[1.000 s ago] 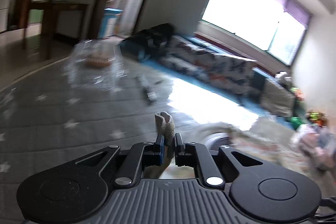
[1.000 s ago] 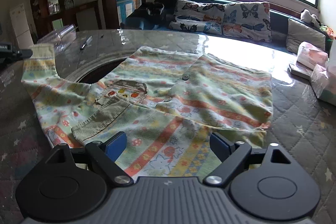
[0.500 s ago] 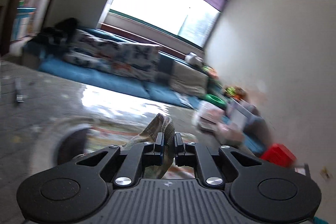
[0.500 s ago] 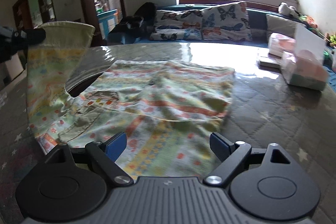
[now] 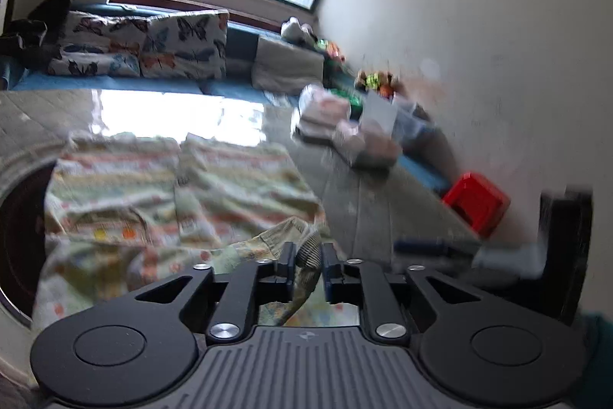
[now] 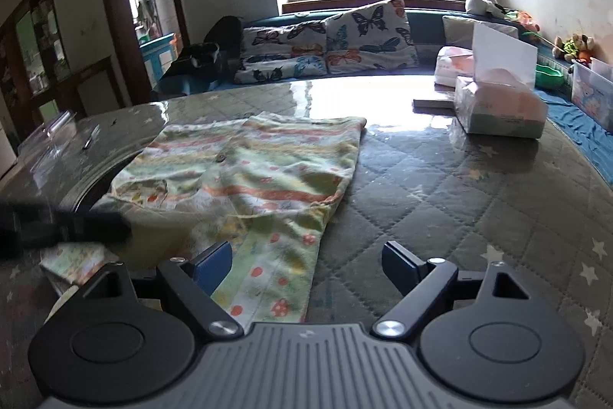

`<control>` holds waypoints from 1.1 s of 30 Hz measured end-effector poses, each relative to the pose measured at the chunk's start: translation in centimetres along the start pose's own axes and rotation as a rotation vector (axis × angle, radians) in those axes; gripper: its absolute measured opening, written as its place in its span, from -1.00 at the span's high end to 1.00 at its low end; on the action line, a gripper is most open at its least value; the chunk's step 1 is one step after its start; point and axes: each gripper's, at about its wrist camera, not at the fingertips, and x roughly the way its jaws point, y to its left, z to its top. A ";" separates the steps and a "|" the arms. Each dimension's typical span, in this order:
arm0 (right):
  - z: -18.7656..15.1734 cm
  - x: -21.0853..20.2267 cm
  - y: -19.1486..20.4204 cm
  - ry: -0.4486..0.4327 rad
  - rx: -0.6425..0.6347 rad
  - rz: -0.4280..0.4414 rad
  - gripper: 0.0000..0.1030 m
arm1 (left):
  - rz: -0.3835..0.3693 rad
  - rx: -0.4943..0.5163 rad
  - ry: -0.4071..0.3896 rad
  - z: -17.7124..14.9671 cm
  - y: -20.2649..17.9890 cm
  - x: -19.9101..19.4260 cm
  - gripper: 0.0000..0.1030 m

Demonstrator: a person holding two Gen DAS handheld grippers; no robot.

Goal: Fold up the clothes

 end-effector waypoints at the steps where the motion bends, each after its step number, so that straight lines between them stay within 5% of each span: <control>1: 0.1 -0.1 0.0 -0.005 0.007 -0.002 -0.66 | -0.001 0.001 0.014 -0.3 0.0 0.1 0.25; 6: 0.6 -0.3 0.6 -0.020 0.015 0.030 -0.57 | 0.013 0.014 0.023 -1.0 0.8 -1.2 0.05; 20: 0.5 5.2 4.7 0.092 -0.056 0.116 -0.01 | 0.318 -0.043 -0.026 -2.9 9.0 -6.7 0.05; 33: 0.6 5.5 4.9 0.098 -0.054 0.073 0.85 | 0.343 -0.071 0.004 -4.2 10.8 -6.0 0.05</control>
